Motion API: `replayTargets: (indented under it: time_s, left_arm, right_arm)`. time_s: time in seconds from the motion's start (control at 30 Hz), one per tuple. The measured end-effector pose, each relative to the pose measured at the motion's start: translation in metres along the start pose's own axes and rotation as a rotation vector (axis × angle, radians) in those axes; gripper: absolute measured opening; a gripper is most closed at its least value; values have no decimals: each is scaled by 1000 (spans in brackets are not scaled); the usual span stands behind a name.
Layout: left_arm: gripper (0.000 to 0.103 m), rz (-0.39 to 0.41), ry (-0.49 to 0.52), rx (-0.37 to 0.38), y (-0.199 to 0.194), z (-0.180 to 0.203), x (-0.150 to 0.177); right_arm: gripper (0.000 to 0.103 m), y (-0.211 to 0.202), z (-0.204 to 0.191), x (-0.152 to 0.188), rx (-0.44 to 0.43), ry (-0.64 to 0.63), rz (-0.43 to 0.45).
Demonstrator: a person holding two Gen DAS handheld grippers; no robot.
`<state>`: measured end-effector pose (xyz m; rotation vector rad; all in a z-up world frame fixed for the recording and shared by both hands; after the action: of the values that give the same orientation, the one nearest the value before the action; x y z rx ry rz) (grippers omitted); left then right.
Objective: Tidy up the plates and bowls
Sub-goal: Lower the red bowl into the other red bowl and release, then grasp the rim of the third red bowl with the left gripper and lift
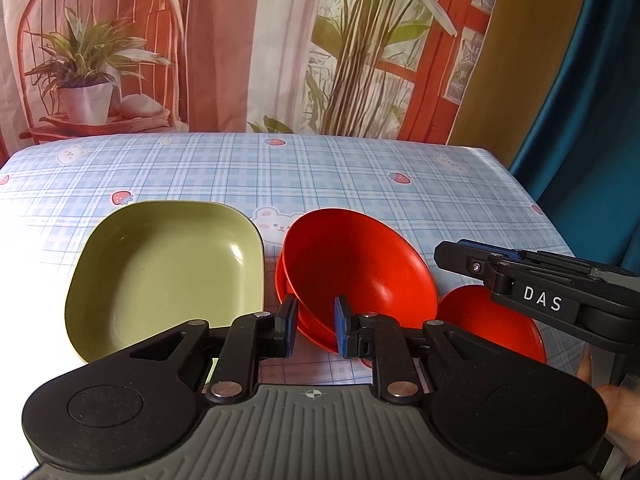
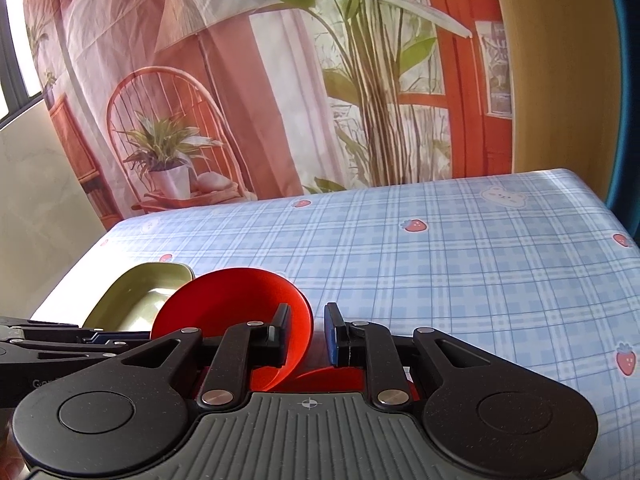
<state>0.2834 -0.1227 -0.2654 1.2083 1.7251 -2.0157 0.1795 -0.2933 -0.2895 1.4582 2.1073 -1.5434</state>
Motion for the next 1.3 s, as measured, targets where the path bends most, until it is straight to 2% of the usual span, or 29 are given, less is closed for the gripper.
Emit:
replayTargets:
  time_s: [0.3,0.53,0.87,1.3]
  left_arm:
    - [21,7,-16,-18,-11,1,5]
    - [21,19,-9,33,-17,22,7]
    - [21,-25,16,125,-6,58,19]
    - [21,-74,14,194,9,72,37]
  right_arm:
    - [18,-21,19,-2,19,33,37]
    - [18,-35,32,3,34,50,52]
    - [18,-53,56,16,78,73,53]
    - [18,-51,75,37,105,96,2]
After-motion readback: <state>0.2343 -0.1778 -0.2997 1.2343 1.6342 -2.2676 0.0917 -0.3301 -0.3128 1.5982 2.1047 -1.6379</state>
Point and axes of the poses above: each gripper's, at about its wrist camera, not at the fingertips, and y roughly the way its jaws point, z to its right, x to its underside, the point moved 6 cm from there along y, roughly the way its jaws point, and after that the axes turned 14 degrees about y, right-handed, at the moved point
